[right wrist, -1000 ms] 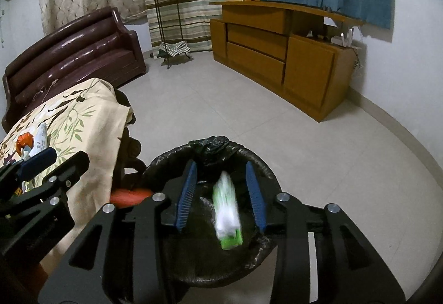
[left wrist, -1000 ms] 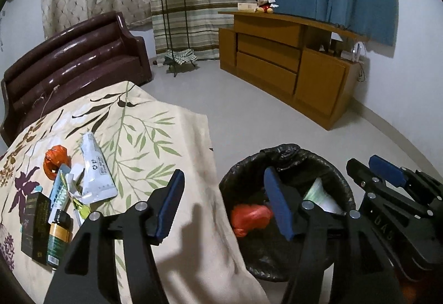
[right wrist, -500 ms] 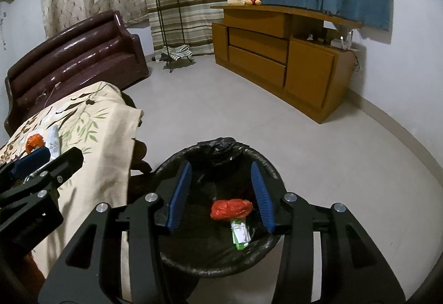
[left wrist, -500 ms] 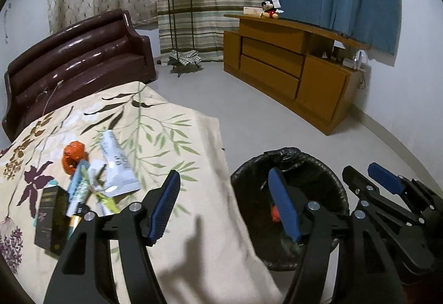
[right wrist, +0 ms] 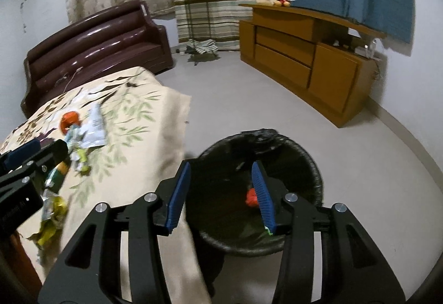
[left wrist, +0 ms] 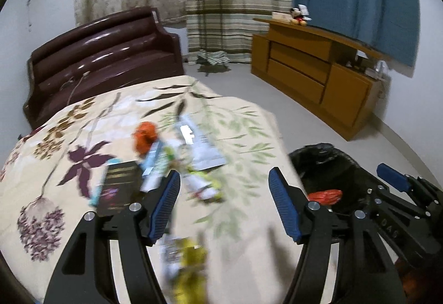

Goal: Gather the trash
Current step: 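Move both grippers back over the bed toward the yellow wrapper and paper roll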

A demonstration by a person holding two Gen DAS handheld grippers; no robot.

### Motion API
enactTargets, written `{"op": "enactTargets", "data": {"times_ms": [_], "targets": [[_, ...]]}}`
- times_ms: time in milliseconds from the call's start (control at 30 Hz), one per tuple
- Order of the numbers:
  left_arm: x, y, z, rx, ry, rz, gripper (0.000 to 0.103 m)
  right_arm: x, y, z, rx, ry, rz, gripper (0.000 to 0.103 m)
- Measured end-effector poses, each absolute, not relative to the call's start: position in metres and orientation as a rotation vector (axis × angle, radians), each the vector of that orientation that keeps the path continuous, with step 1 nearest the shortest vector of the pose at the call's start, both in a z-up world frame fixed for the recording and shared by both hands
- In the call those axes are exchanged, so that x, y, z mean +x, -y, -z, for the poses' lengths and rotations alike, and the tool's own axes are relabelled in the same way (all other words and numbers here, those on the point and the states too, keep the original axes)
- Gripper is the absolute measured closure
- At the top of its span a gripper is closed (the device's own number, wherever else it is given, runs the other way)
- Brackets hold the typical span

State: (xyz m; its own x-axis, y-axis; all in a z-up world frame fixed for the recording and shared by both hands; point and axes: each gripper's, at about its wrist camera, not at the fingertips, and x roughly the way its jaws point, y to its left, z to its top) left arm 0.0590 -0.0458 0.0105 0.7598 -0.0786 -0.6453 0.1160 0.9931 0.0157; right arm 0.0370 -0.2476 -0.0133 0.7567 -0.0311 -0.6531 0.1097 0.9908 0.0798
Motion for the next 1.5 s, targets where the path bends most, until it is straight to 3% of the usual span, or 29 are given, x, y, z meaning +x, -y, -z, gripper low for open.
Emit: {"op": "enactTargets", "data": {"times_ms": [700,1500], "targets": [[0.01,-0.102,0.005,-0.048,-0.724,-0.13,0.038,0.007,0.106,-0.003,-0.035,-0.724,-0.154,0.057],[-0.011,-0.122,0.018,-0.084,-0.739,-0.108,0.038,-0.005,0.057,0.038,-0.115,-0.831,-0.182,0.059]]}}
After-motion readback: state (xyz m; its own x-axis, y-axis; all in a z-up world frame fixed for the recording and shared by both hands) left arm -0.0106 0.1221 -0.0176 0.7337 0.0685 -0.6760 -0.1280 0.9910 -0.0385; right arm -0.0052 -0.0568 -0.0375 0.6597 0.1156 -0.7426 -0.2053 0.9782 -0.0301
